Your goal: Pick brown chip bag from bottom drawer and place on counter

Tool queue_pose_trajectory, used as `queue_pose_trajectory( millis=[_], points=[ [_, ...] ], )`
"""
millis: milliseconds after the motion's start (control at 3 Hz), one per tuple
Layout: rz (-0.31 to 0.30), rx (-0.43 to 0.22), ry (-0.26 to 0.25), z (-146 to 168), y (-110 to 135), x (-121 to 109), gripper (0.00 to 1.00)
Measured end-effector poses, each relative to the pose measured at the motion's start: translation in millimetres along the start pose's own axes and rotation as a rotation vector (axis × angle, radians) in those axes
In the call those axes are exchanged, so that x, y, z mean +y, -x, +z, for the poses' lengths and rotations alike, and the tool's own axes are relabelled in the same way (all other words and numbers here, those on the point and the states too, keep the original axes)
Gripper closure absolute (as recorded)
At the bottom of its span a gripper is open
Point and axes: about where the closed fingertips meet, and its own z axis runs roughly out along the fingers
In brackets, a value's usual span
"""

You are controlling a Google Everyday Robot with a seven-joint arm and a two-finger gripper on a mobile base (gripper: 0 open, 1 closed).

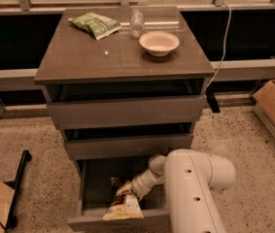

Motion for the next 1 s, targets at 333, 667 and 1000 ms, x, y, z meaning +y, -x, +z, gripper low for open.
queue_pose_trajectory(
  millis=[333, 667, 1000],
  points=[
    [-0.026, -0.024, -0.001, -19, -8, 13, 0.65],
    [-0.051, -0.054, 0.024, -41, -21, 28, 0.88],
    [-0.097, -0.073, 0.103, -81, -51, 46, 1.0]
  ],
)
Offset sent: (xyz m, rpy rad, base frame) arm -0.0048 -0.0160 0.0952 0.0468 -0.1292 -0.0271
